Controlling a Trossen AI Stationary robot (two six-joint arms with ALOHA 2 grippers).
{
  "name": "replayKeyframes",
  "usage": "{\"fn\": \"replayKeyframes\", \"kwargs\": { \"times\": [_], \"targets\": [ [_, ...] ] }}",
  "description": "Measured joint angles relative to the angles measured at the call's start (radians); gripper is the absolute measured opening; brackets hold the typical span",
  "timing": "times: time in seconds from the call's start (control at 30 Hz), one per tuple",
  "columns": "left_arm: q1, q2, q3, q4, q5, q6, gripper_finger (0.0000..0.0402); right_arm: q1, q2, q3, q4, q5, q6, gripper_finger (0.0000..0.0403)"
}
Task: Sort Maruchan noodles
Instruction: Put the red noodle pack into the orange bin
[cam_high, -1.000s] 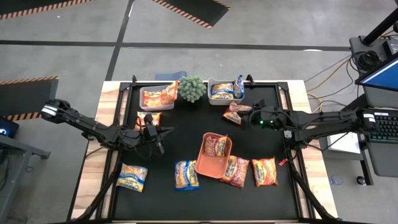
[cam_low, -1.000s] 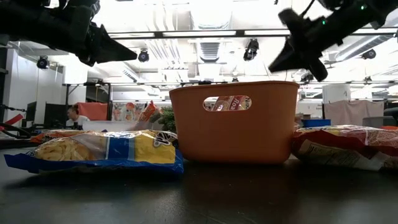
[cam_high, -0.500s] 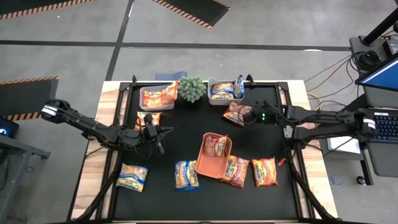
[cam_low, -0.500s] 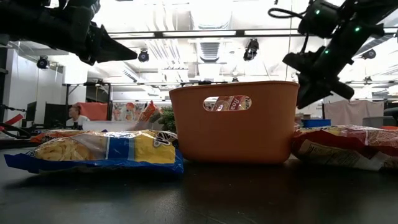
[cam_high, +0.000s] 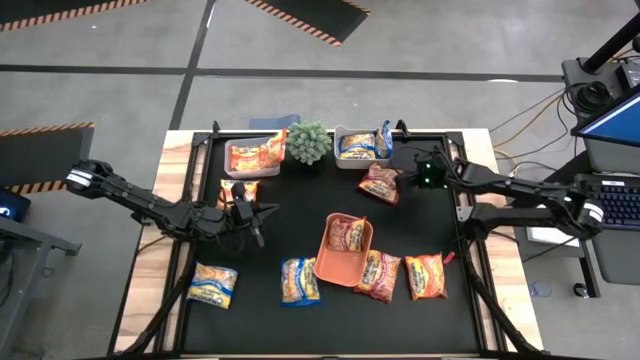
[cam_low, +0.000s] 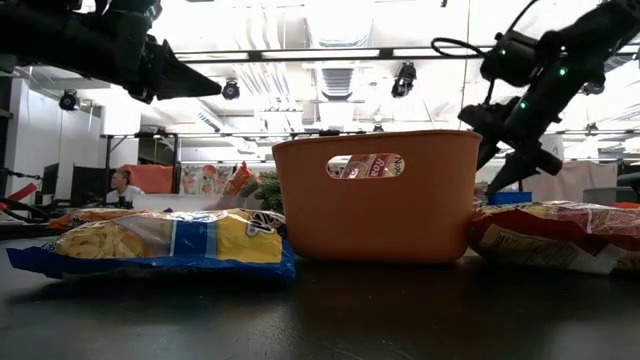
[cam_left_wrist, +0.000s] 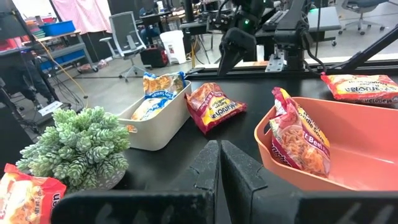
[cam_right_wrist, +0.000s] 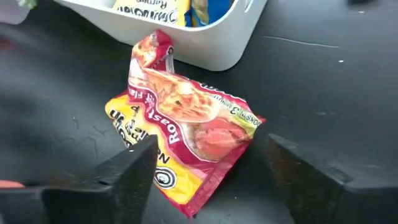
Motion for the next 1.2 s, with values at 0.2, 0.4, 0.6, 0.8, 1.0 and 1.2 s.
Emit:
{"fn": "replayKeyframes", "kwargs": {
  "times": [0.2,0.4,0.6,0.8,1.0,1.2],
  "targets": [
    [0.000,0.000,0.000,0.000,0.000,0.000,0.0000,-0.038,0.000,-0.083,0.124,-0.009,-0.072,0.0325],
    [0.002,0.000,0.000,0.000,0.000,0.000,0.0000,-0.088,0.001,-0.170,0.278,-0.086,-0.115,0.0321],
    [0.010,0.000,0.000,0.001,0.000,0.000,0.0000,-0.120,0.032,-0.268,0.500,-0.150,-0.149,0.0318],
    [0.017,0.000,0.000,0.002,0.000,0.000,0.0000,-0.119,0.109,-0.320,0.683,-0.195,-0.200,0.0318],
    [0.033,0.000,0.000,0.005,0.000,0.000,0.0000,-0.119,0.231,-0.328,0.863,-0.264,-0.233,0.0317],
    [0.036,0.000,0.000,0.005,0.000,0.000,0.0000,-0.119,0.375,-0.310,0.973,-0.298,-0.249,0.0303]
  ]
}}
